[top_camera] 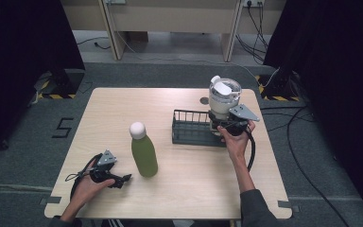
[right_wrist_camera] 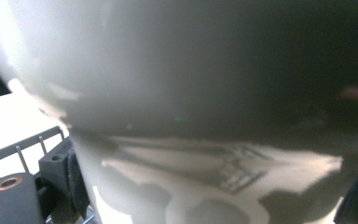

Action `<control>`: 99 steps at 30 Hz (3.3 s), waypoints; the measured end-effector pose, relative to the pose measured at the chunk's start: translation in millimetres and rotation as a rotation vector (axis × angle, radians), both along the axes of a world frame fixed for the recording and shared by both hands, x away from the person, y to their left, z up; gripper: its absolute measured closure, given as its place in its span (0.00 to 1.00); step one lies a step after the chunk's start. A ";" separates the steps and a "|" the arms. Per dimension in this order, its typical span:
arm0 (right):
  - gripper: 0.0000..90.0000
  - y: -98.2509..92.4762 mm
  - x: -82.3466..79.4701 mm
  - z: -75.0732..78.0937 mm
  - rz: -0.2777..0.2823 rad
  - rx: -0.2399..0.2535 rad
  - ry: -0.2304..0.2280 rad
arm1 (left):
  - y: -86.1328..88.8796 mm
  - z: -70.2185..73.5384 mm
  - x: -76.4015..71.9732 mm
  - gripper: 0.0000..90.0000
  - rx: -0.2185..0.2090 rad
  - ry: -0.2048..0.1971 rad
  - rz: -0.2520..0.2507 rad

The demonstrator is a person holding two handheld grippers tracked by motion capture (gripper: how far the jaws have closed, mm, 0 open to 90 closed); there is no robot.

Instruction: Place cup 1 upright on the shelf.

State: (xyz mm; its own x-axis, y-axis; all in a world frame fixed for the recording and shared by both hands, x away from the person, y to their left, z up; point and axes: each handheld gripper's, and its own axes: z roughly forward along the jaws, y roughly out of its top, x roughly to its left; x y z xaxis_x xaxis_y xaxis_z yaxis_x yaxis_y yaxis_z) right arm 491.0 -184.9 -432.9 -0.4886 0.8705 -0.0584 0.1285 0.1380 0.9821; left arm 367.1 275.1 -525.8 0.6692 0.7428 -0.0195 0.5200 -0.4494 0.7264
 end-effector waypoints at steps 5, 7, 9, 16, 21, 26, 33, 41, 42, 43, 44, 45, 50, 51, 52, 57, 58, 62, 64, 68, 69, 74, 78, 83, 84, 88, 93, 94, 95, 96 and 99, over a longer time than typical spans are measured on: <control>0.11 2.0 0.1 -3.4 0.002 0.004 0.003 | 0.0 0.0 0.0 0.00 0.001 0.000 0.000; 0.11 2.0 -0.2 -4.7 0.001 0.004 0.001 | 0.0 0.0 0.0 0.00 0.001 0.000 0.000; 0.11 1.7 -0.2 -5.9 -0.001 0.009 0.004 | 0.0 0.0 0.0 0.00 -0.001 0.000 -0.001; 0.11 -1.7 0.2 -12.5 -0.008 0.015 0.008 | 0.0 0.0 0.0 0.00 0.001 0.000 0.000; 0.11 -3.8 -0.9 -14.2 -0.007 0.027 0.011 | 0.0 -0.1 0.0 0.00 -0.001 -0.001 -0.001; 0.11 -4.1 -1.9 -15.8 -0.007 0.030 0.005 | -0.2 -0.3 -0.1 0.00 -0.004 -0.002 0.001; 0.10 -5.7 -1.6 -18.7 0.001 0.052 0.011 | -0.2 -0.3 -0.1 0.00 -0.004 -0.002 0.001; 0.05 -8.3 -2.9 -25.5 -0.022 0.096 0.045 | -0.2 -0.2 0.0 0.00 -0.004 -0.001 0.001; 0.07 -7.6 -4.1 -25.1 -0.024 0.095 0.050 | -0.2 -0.1 -0.1 0.00 -0.003 0.000 0.002; 0.10 -6.5 -5.7 -23.4 -0.025 0.076 0.042 | -0.2 -0.1 -0.1 0.00 -0.003 0.000 0.002; 0.10 -6.3 -6.3 -22.3 -0.028 0.061 0.038 | -0.2 -0.1 -0.1 0.00 -0.003 -0.001 0.002; 0.10 -5.9 -6.8 -21.7 -0.033 0.059 0.041 | -0.2 -0.1 -0.1 0.00 -0.003 -0.001 0.002; 0.10 -5.5 -8.7 -21.5 -0.045 0.062 0.047 | -0.2 -0.1 -0.1 0.00 -0.003 0.000 0.002; 0.10 -5.5 -8.7 -21.5 -0.045 0.062 0.047 | -0.2 -0.1 -0.1 0.00 -0.003 0.000 0.002; 0.10 -5.5 -8.5 -21.6 -0.046 0.065 0.047 | -0.2 -0.1 -0.1 0.00 -0.003 0.000 0.002; 0.10 -6.0 -9.4 -22.3 -0.047 0.071 0.049 | -0.2 -0.1 -0.1 0.00 -0.003 0.000 0.002; 0.10 -5.7 -10.3 -22.2 -0.050 0.073 0.053 | -0.2 -0.1 -0.1 0.00 -0.003 0.000 0.002; 0.10 -5.8 -10.8 -22.2 -0.052 0.068 0.050 | -0.2 -0.1 -0.1 0.00 -0.003 -0.001 0.002; 0.10 -6.0 -11.3 -22.0 -0.053 0.070 0.056 | -0.2 -0.1 -0.1 0.00 -0.003 -0.001 0.002; 0.10 -6.1 -11.8 -21.3 -0.054 0.060 0.058 | -0.2 -0.1 -0.1 0.00 -0.003 -0.001 0.002; 0.10 -5.9 -12.2 -20.7 -0.057 0.055 0.062 | -0.2 -0.2 -0.1 0.00 -0.004 -0.001 0.002; 0.10 -6.6 -14.0 -20.3 -0.062 0.043 0.064 | 0.0 0.0 0.0 0.00 0.000 0.000 0.000; 0.10 -7.1 -15.7 -21.7 -0.065 0.042 0.060 | 0.0 0.0 -0.1 0.00 0.000 0.000 0.000; 0.10 -7.4 -16.5 -22.6 -0.064 0.047 0.059 | -0.3 -0.2 -0.1 0.00 -0.004 -0.001 0.003; 0.10 -7.4 -17.0 -22.9 -0.068 0.045 0.055 | 0.0 0.0 -0.1 0.00 0.000 0.000 0.000; 0.10 -6.8 -18.7 -22.5 -0.079 0.041 0.060 | 0.0 0.0 -0.1 0.00 0.000 0.000 0.000; 0.10 -7.3 -19.8 -21.8 -0.079 0.035 0.065 | 0.0 -0.1 -0.1 0.00 0.000 0.000 0.000; 0.10 -7.7 -21.0 -21.5 -0.080 0.037 0.075 | 0.0 0.0 -0.1 0.00 0.000 0.000 0.000; 0.10 -7.7 -21.0 -21.5 -0.080 0.037 0.075 | 0.0 0.0 -0.1 0.00 0.000 0.000 0.000; 0.10 -8.5 -22.1 -21.8 -0.078 0.036 0.074 | 0.0 0.0 -0.1 0.00 0.000 0.000 0.000; 0.10 -9.1 -23.7 -22.5 -0.079 0.036 0.076 | 0.0 -0.1 0.0 0.00 -0.001 0.000 -0.001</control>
